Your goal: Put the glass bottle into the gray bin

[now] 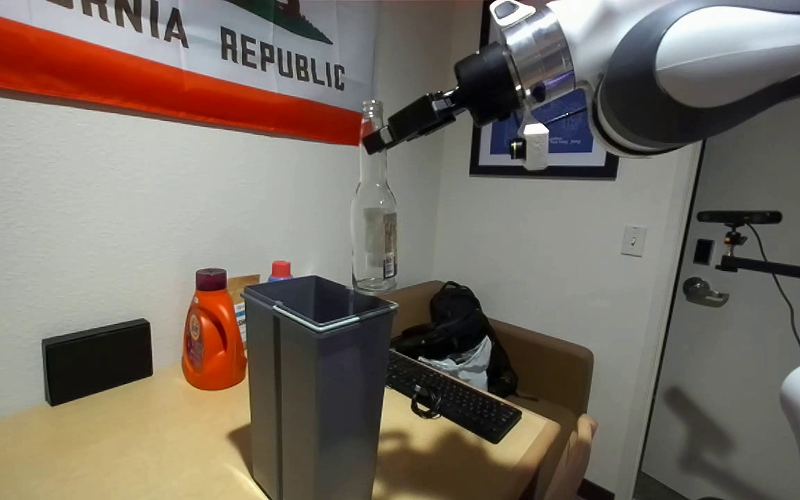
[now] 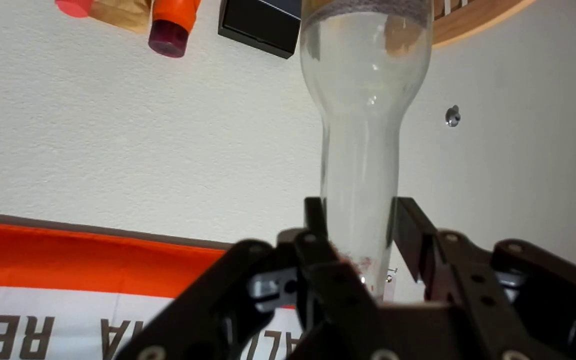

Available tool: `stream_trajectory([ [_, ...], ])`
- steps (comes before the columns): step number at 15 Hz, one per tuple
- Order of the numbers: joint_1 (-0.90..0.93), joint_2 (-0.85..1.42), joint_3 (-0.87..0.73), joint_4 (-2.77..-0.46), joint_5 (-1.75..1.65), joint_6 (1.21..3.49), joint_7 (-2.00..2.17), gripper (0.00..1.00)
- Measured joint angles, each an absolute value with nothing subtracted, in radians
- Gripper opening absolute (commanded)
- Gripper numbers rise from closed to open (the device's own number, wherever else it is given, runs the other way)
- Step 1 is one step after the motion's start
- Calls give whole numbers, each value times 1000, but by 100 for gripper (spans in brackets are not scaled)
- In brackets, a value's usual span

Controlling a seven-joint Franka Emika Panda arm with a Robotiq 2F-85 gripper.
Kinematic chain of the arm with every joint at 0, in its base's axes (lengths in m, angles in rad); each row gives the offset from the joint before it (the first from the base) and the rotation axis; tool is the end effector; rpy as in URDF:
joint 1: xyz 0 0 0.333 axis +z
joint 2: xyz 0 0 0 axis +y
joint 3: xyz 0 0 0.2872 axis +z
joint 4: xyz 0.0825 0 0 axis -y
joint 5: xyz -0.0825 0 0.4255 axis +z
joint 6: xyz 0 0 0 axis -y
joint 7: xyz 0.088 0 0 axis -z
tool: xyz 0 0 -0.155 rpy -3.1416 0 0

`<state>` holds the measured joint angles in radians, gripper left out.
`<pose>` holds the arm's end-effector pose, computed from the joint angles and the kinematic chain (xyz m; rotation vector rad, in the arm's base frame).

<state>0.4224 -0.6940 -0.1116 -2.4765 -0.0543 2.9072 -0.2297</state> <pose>0.4697 0.1463 0.6082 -2.4922 -0.7251 -1.6269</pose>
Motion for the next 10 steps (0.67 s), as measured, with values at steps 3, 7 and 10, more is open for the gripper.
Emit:
stream_trajectory([
  [3, 462, -659, -144, -2455, -19, 2930, -256, 15],
  [7, 502, -617, -179, -2423, 5, 2973, -274, 40],
  [10, 501, -610, -179, -2427, 5, 2973, -274, 40],
])
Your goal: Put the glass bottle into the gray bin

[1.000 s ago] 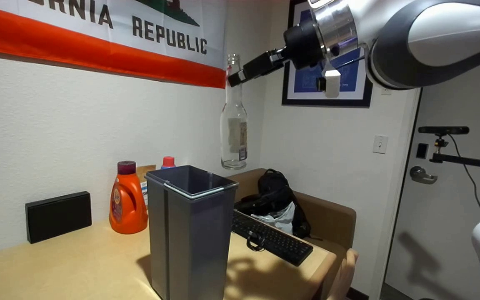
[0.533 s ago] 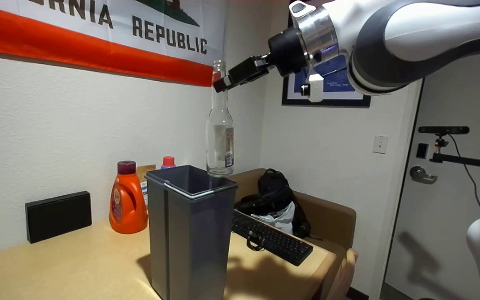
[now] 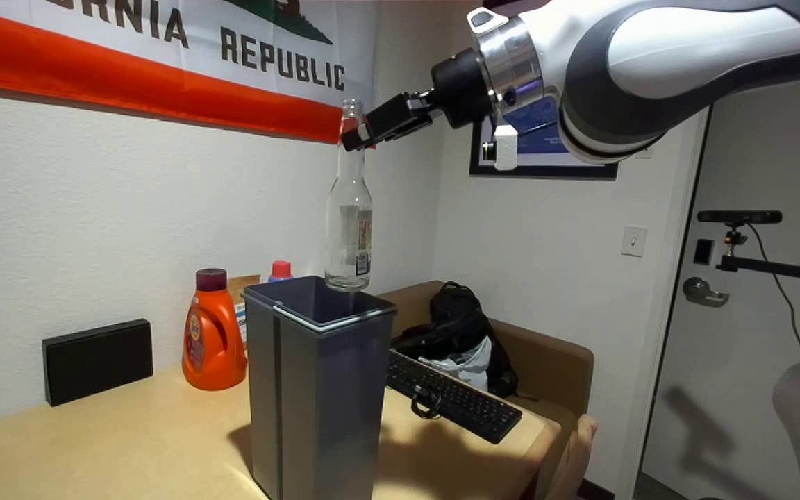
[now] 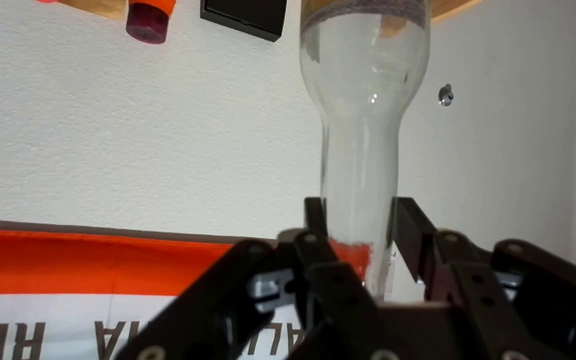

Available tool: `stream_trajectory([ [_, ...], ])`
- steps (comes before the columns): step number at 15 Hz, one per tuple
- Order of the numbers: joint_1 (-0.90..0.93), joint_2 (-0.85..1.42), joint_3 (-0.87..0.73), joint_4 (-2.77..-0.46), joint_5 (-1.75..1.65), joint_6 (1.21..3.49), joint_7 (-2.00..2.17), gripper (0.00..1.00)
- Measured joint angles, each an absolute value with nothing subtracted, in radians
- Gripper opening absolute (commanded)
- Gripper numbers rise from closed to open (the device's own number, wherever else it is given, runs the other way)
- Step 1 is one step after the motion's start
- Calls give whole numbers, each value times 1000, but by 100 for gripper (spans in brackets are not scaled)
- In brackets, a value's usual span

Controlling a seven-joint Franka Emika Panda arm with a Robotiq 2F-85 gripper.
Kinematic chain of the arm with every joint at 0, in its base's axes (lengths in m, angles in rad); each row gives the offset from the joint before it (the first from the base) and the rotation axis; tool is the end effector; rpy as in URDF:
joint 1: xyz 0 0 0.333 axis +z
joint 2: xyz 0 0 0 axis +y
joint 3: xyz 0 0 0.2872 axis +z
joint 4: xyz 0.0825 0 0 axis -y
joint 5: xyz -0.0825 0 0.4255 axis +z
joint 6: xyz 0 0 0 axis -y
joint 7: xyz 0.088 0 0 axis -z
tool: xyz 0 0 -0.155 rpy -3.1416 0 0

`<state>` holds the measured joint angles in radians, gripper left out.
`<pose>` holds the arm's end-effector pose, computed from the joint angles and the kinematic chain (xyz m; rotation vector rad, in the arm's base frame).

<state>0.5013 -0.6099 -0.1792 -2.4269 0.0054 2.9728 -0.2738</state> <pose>0.4931 0.1521 0.6047 -2.4325 -0.6952 -1.6284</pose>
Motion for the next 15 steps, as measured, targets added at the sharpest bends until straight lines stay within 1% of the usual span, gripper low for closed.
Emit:
stream_trajectory([
  [3, 501, -610, -179, -2428, 5, 2973, -274, 40],
  [4, 501, -610, -179, -2428, 5, 2973, -274, 15],
  [15, 499, -546, -200, -2412, 7, 3018, -274, 15],
])
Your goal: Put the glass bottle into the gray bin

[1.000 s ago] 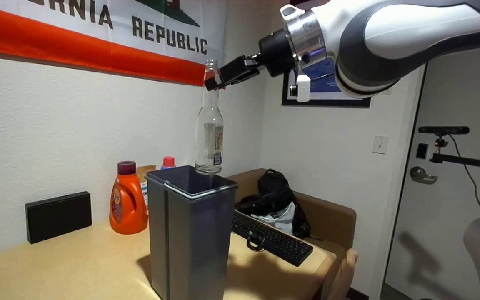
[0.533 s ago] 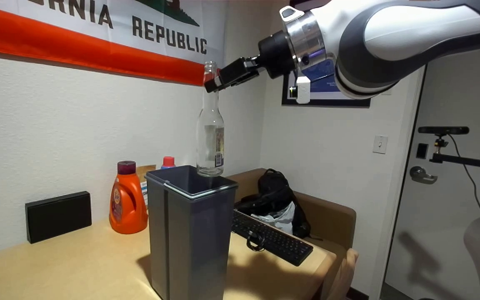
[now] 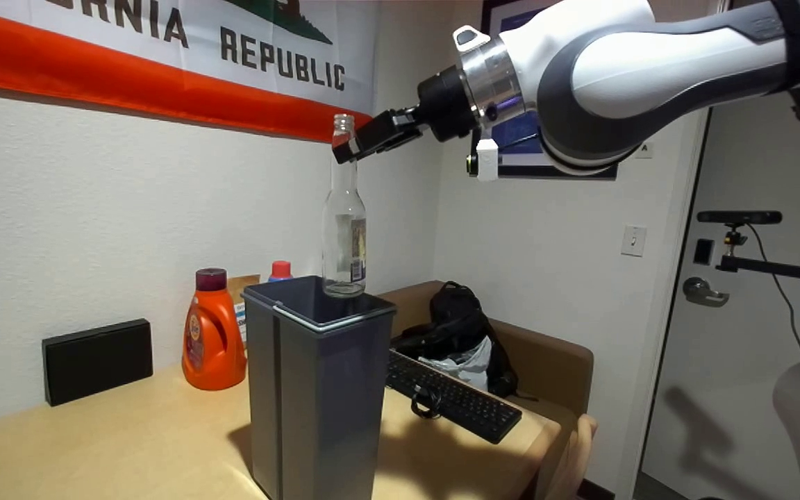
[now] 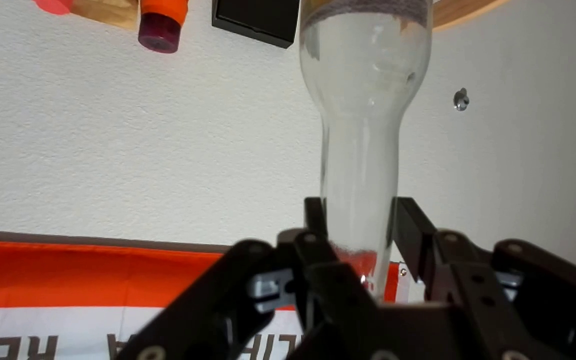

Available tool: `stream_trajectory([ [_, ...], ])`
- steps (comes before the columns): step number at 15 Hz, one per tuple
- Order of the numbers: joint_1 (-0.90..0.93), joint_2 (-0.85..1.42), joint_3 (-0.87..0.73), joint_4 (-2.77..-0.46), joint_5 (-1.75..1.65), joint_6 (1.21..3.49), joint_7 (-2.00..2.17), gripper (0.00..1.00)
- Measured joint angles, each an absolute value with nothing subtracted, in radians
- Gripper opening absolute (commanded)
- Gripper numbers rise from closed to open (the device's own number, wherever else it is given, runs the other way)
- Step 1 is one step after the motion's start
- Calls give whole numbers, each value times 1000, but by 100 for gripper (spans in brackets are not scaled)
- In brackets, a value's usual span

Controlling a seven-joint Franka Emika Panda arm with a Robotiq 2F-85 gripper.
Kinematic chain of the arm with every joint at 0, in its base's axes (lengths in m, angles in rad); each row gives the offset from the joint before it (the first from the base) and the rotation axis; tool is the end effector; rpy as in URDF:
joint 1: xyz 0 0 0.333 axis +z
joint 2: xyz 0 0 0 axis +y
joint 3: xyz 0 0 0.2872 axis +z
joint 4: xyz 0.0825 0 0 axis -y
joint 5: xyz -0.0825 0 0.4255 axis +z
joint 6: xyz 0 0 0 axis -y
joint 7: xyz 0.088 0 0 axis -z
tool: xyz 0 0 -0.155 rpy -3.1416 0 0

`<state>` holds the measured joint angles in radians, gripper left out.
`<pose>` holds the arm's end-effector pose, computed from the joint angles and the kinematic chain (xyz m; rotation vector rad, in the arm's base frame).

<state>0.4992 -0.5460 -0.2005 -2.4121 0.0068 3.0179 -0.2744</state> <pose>0.5126 0.1455 0.5875 -2.4556 -0.6648 -1.6303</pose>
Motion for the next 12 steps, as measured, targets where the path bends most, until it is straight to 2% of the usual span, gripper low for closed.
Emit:
stream_trajectory([
  [12, 615, -283, -361, -2328, 7, 3158, -275, 15],
])
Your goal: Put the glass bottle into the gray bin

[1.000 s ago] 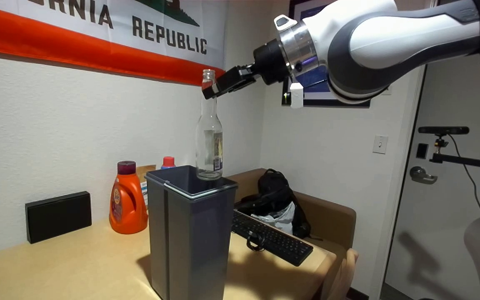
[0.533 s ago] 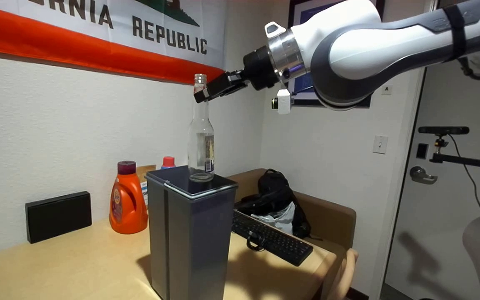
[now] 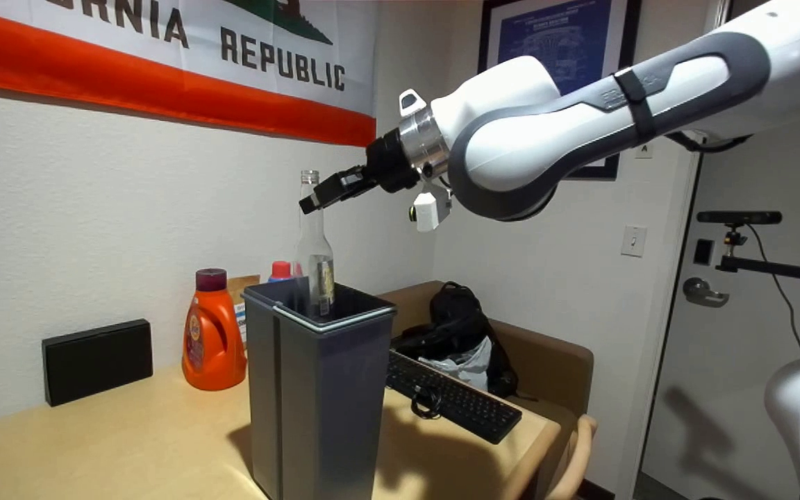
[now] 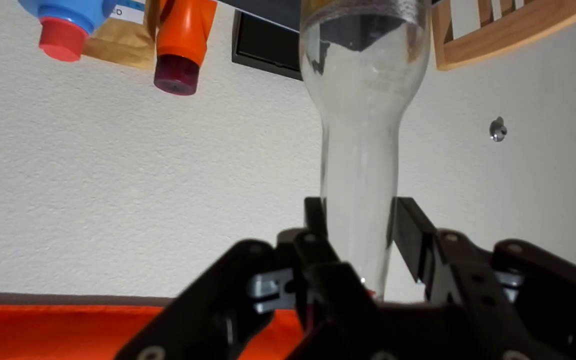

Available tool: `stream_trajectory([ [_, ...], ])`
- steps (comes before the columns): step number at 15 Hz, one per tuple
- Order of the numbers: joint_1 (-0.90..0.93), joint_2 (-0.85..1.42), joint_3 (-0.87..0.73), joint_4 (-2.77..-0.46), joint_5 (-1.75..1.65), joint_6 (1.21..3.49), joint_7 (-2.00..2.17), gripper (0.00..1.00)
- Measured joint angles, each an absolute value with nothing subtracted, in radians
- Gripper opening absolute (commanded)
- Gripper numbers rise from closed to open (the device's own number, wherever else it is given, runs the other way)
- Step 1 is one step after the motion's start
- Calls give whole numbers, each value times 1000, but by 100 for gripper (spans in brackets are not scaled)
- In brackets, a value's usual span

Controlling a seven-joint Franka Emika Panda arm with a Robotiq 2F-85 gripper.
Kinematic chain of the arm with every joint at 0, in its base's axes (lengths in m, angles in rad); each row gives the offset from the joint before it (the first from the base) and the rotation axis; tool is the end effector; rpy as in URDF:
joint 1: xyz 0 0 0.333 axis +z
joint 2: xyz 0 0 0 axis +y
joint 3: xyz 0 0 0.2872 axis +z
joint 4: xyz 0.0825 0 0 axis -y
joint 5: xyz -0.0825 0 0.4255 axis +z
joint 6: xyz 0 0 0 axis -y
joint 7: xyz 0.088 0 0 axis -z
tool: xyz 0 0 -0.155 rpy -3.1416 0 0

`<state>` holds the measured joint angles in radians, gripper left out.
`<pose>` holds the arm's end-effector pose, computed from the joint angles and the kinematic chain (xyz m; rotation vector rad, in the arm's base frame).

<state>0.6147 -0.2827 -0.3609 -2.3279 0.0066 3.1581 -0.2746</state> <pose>0.5801 0.1399 0.5100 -2.5377 -0.6139 -1.5921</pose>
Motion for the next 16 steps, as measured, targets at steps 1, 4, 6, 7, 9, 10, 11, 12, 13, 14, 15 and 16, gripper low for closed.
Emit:
stream_trajectory([
  [1, 615, -259, -367, -2317, 6, 3159, -275, 15],
  [4, 609, -199, -373, -2287, 5, 3159, -275, 15],
  [6, 598, -167, -373, -2273, 1, 3157, -274, 15],
  [7, 590, -152, -373, -2267, -3, 3157, -274, 15],
  [9, 567, -126, -373, -2258, -21, 3155, -270, 15],
  [10, 555, -115, -372, -2253, -32, 3153, -267, 15],
  [11, 544, -105, -372, -2246, -42, 3148, -263, 15],
  [12, 533, -97, -372, -2240, -58, 3139, -254, 15],
  [13, 523, -90, -372, -2233, -76, 3131, -242, 15],
  [14, 513, -85, -372, -2224, -96, 3122, -229, 15],
  [15, 505, -83, -371, -2216, -116, 3108, -217, 15],
  [16, 497, -82, -371, -2209, -137, 3094, -205, 15],
])
